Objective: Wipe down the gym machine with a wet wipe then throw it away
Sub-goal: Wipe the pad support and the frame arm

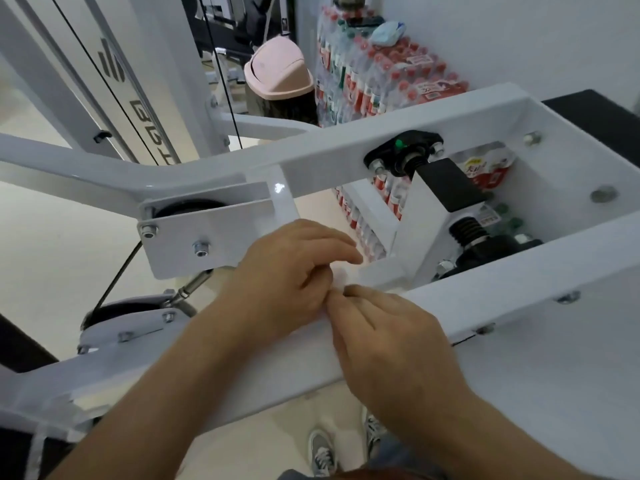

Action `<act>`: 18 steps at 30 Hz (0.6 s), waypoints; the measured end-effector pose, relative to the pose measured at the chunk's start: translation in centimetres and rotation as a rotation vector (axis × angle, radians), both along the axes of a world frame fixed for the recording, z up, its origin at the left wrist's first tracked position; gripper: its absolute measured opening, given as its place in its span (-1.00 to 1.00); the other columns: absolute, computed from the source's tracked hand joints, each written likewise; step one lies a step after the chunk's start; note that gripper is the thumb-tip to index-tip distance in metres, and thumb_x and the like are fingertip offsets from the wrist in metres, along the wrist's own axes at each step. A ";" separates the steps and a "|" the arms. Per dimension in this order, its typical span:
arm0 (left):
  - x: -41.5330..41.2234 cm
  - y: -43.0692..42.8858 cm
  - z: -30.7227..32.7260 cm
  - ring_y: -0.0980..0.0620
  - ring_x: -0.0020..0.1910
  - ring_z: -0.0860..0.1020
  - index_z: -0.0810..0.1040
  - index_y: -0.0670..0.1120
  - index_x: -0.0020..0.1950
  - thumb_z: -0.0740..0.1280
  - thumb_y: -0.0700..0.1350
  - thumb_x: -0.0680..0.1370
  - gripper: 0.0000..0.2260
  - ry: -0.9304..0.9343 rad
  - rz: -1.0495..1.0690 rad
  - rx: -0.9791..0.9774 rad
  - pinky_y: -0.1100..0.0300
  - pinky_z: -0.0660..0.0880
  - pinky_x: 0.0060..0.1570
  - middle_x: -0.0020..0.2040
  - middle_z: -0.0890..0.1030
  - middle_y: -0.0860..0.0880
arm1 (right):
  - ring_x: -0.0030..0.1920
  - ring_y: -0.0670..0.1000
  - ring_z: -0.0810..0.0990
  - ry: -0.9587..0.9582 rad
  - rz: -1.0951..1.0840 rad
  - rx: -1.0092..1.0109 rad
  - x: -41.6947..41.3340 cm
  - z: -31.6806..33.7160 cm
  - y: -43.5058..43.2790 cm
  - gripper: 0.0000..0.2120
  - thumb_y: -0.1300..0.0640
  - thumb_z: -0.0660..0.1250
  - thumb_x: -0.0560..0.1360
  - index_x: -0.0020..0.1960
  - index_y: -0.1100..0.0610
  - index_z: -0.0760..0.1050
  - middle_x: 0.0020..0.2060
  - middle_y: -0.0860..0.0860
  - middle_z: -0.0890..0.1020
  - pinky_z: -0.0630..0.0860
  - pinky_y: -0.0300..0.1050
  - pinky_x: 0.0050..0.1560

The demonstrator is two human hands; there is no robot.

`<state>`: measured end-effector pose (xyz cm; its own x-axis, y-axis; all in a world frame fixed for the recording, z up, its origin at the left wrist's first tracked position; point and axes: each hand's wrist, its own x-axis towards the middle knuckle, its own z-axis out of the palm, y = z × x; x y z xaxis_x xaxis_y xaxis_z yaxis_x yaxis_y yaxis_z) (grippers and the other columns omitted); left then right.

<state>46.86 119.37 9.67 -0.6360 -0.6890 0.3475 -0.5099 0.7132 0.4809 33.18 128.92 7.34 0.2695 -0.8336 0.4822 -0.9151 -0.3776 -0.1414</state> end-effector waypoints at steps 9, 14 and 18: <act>-0.1 0.9 1.4 0.06 -0.38 0.49 0.65 0.08 -0.14 0.31 0.02 0.41 -0.86 0.029 -0.083 0.460 0.16 0.45 -0.31 -0.33 0.56 0.09 | -0.38 -0.10 0.49 -0.638 0.080 0.274 -5.4 3.4 -1.0 -0.81 0.03 0.27 0.57 0.15 -0.08 0.57 -0.30 -0.05 0.63 0.48 -0.22 -0.35; -0.9 1.1 3.3 0.13 -0.40 0.48 0.65 0.01 -0.27 0.36 0.12 0.50 -0.75 0.286 0.112 0.623 0.34 0.41 -0.32 -0.39 0.58 0.08 | -0.41 -0.18 0.52 -1.075 -0.039 0.491 -7.7 5.6 -3.5 -0.95 0.08 0.35 0.54 -0.01 0.01 0.57 -0.32 -0.03 0.60 0.47 -0.26 -0.47; -2.4 3.4 4.5 0.08 -0.37 0.43 0.58 -0.18 -0.22 0.25 0.17 0.54 -0.57 0.405 0.263 0.631 0.26 0.34 -0.35 -0.37 0.50 -0.02 | -0.41 -0.11 0.52 -1.224 0.047 0.549 -9.3 6.4 -3.9 -0.90 0.06 0.38 0.47 -0.09 0.09 0.58 -0.32 0.04 0.60 0.50 -0.26 -0.42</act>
<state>44.50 122.75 14.14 -0.3324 -0.9431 0.0109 -0.3229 0.1247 0.9382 23.92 125.06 13.76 -0.0584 -0.9975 0.0402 -0.0799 -0.0355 -0.9962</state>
